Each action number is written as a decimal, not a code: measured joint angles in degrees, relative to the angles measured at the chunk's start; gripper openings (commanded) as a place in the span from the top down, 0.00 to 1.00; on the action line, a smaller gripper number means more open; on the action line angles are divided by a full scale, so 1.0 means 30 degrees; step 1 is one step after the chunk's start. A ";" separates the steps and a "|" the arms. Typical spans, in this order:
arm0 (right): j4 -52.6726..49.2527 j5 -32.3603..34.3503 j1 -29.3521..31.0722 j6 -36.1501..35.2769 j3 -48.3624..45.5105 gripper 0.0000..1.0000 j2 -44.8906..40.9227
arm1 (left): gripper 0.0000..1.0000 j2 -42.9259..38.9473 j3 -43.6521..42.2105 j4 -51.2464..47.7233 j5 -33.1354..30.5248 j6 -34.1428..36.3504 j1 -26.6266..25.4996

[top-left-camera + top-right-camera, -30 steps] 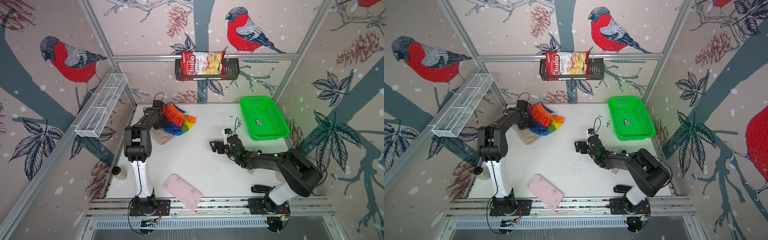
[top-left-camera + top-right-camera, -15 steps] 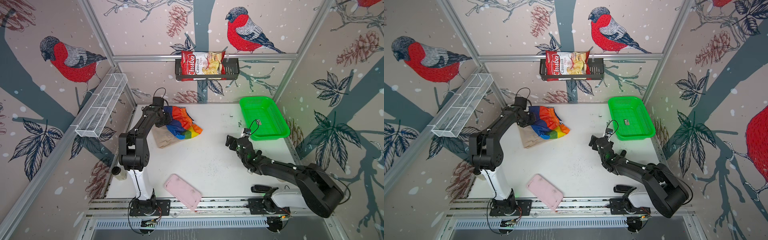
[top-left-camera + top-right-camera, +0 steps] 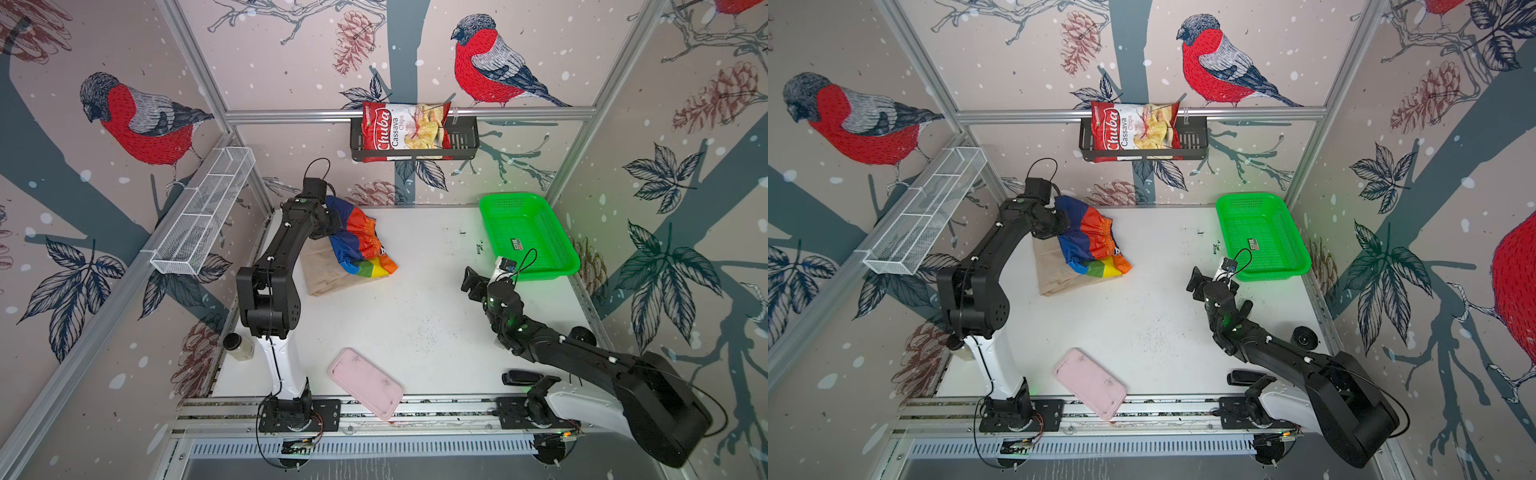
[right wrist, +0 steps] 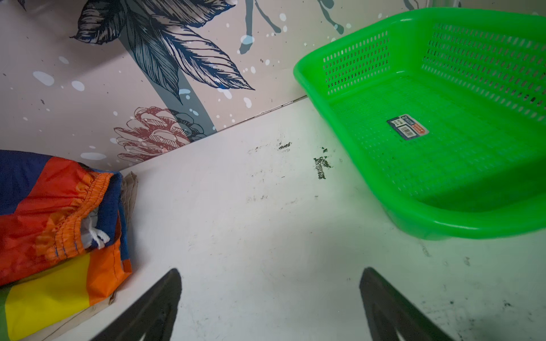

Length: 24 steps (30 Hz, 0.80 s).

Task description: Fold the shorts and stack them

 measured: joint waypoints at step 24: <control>-0.1399 0.0430 -0.0597 0.0954 -0.0109 0.05 -0.0066 | 0.48 0.1668 -0.4852 0.3111 -0.1027 -0.0393 0.4160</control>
